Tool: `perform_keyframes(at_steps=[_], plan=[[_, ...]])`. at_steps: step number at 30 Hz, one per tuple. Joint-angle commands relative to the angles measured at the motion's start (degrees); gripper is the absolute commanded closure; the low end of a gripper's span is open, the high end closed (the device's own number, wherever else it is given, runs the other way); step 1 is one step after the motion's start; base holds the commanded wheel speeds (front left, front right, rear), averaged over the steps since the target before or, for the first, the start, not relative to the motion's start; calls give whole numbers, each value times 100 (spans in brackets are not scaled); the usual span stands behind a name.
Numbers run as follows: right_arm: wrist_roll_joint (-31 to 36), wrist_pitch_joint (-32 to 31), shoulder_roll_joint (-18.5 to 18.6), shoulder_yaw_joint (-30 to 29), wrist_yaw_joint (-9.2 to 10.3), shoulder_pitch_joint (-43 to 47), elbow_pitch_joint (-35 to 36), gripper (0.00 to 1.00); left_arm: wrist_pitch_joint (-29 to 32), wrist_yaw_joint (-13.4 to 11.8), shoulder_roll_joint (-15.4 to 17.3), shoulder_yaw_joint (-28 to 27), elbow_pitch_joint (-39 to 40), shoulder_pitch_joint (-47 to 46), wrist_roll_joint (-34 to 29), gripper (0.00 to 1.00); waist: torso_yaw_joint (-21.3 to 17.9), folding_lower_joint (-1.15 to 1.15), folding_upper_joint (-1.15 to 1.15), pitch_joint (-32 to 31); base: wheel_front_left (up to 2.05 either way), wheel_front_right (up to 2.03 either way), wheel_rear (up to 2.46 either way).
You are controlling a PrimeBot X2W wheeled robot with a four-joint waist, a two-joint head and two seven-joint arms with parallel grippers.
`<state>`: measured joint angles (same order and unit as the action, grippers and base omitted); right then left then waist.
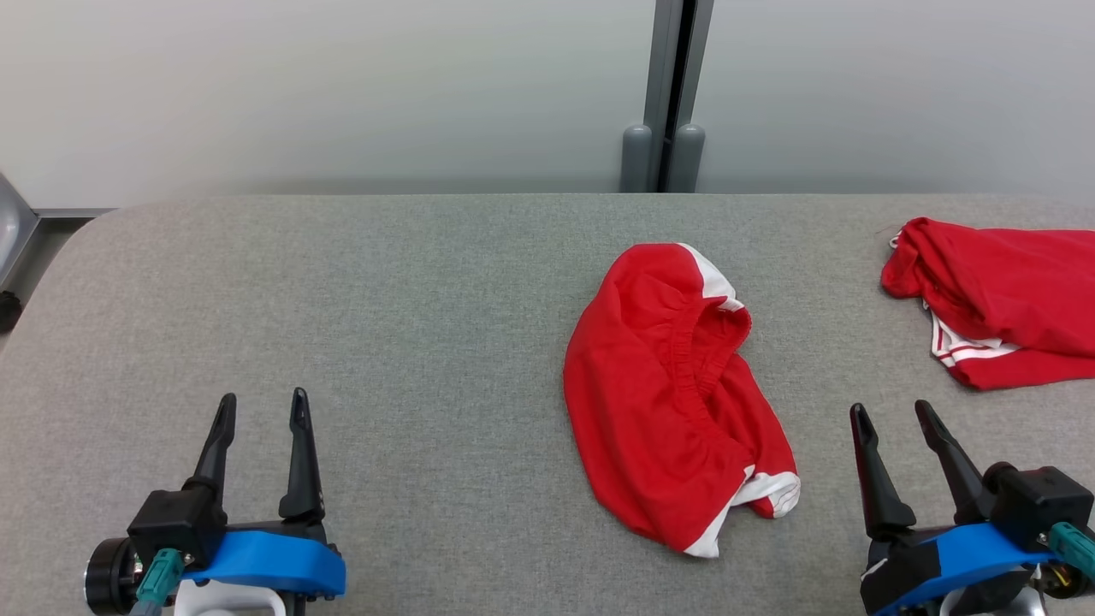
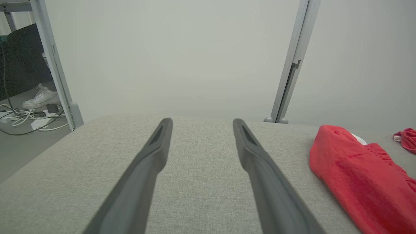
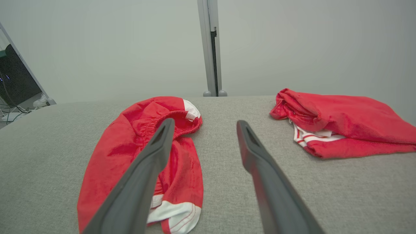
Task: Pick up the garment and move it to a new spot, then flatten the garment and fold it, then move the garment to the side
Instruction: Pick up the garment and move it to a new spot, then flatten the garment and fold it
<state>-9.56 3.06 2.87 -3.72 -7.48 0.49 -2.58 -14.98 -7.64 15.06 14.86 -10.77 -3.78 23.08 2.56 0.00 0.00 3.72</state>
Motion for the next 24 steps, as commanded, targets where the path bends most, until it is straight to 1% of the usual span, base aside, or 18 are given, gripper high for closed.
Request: perform_keyframes(at_steps=[1, 14, 20, 24], plan=[[3, -23, 4, 15, -3, 97, -2, 0, -27, 23, -9, -64, 7, 22, -46, 0, -6, 0, 0, 0, 0, 0, 0], [-28, -39, 4, 105, -3, 63, -49, 0, -27, 158, -119, -241, -35, -4, -221, 0, -21, 0, 0, 20, 0, 0, 0], [-82, -59, 5, 454, -3, -178, -141, 0, -27, 212, -175, -267, -49, -45, -292, 0, 14, 0, 0, 56, 0, 0, 0], [-157, -59, 6, 679, -3, -296, -349, 0, -27, 246, -213, -273, -54, -110, -334, 0, 72, 0, 0, 117, 0, 0, 0]])
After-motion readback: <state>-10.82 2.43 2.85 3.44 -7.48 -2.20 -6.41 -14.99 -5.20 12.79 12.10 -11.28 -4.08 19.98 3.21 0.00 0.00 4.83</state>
